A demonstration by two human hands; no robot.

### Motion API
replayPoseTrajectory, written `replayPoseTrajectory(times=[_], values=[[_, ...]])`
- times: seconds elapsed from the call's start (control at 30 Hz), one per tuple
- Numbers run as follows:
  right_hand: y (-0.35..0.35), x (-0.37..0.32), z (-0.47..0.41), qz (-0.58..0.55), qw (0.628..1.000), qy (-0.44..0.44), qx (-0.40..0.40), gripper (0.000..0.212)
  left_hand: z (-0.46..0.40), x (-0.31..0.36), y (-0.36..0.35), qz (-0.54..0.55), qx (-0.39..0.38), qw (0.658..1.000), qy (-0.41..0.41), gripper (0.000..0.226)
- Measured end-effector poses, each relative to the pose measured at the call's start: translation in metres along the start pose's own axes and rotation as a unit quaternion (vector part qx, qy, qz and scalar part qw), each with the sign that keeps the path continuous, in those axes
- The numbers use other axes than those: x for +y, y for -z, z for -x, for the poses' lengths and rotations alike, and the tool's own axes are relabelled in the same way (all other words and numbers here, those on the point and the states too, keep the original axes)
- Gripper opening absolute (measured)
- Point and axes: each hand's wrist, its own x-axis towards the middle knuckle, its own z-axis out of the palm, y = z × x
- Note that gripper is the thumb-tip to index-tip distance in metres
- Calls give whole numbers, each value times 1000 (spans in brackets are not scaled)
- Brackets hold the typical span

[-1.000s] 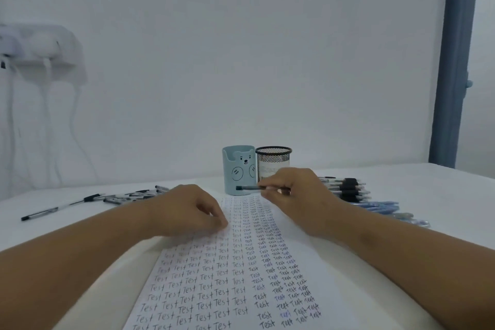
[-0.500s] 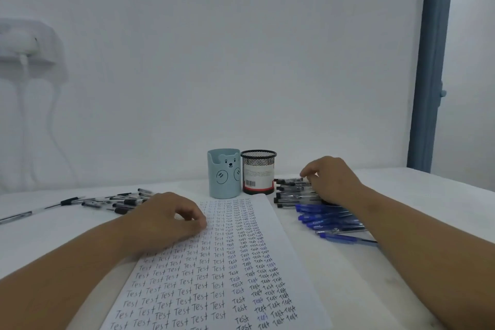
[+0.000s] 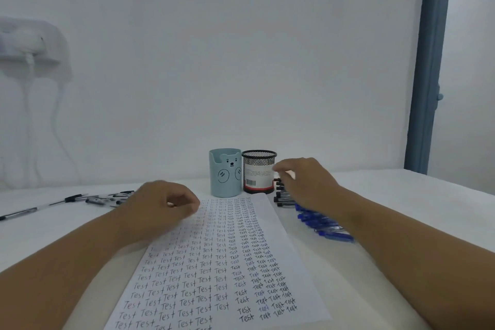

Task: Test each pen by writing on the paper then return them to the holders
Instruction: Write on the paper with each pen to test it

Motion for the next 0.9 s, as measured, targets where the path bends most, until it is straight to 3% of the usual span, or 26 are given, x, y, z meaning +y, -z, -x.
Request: replayPoseTrajectory(times=[0.1,0.17,0.33,0.4,0.9], values=[[-4,-38,6,-2,995,90,-49,28,-1,-14,23,-21,91,996,9,20],[-4,-58,7,13,985,136,-107,27,-1,-32,39,-43,112,992,32,35],[-16,-91,6,19,956,196,-218,24,4,-71,64,-132,31,982,133,56],[-28,-87,9,13,956,197,-215,22,2,-78,60,-140,11,980,138,53],[-39,-62,21,-95,955,158,-230,10,-9,-98,44,-127,110,979,116,15]])
